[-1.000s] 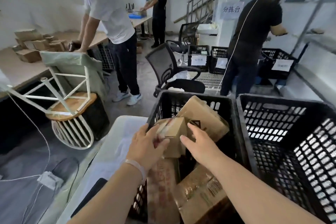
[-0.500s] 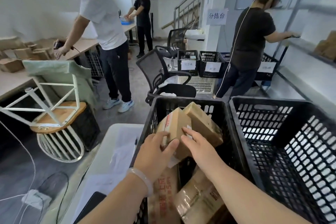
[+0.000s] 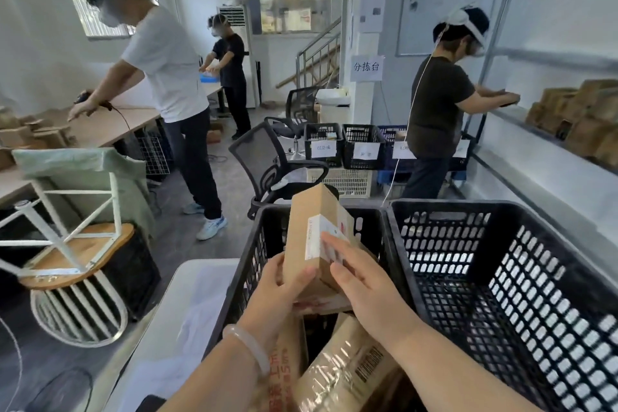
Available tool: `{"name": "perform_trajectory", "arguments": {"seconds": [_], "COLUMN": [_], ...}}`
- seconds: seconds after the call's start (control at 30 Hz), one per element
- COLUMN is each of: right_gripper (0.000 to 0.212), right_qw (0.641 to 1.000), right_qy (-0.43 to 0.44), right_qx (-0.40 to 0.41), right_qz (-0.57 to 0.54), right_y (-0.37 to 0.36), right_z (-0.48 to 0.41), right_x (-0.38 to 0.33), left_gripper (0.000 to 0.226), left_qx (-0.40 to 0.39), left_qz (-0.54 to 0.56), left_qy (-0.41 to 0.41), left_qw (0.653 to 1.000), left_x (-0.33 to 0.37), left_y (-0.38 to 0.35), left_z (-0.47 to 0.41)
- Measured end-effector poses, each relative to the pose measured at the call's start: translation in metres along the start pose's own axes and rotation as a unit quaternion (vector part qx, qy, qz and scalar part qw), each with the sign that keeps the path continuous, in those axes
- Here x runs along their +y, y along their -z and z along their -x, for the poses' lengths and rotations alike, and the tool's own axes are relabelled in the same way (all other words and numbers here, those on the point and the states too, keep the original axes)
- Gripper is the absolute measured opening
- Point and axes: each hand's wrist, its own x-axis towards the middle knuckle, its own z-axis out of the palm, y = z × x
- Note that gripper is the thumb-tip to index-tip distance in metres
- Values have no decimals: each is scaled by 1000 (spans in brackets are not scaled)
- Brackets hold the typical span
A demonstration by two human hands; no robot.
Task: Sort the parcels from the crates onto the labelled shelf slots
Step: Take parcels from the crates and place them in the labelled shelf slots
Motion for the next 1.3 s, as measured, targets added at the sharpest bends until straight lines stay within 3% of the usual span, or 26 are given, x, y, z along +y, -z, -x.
{"name": "perform_trajectory", "arguments": {"seconds": [0.1,0.17,0.27,0.33,0.4,0.6,0.73,0.87,0.97,1.07,1.17,1.23,1.3], "right_gripper": [41,53,79,65,44,44,72,111,128,129,113,99,93], "right_qw": [996,989,974,960,960,980,985,970,955,953,961,965,971], "right_qy": [-20,-58,-178,-219,-208,-156,-124,-166,-203,-195,-157,-137,-123], "right_qx": [83,133,117,86,78,113,118,154,147,178,208,214,201], "right_qz": [2,28,-76,-152,-173,-57,0,-89,-160,-151,-95,-63,-26], "right_y": [17,31,47,53,57,81,88,96,97,101,116,127,136], "right_z": [3,4,8,12,15,28,34,33,32,31,32,33,34], "right_x": [4,10,17,21,24,18,17,24,32,36,30,21,8], "left_gripper": [100,99,81,71,64,70,81,73,73,86,115,127,125], "left_qx": [-26,-48,-98,-123,-141,-129,-91,-75,-73,-52,45,100,88], "left_qz": [80,142,223,251,250,95,67,199,228,178,38,-52,-157], "left_qy": [19,28,24,25,33,2,-9,9,19,16,-1,-34,-97], "left_qw": [996,988,970,960,958,987,993,977,971,983,998,993,979], "left_x": [-7,-10,-12,-15,-16,-1,-1,-6,-13,-18,-10,4,21], "left_y": [-5,-11,-24,-32,-39,-50,-59,-81,-99,-107,-96,-88,-86], "left_z": [0,0,0,0,0,-3,-5,-2,-1,-2,-11,-17,-20]}}
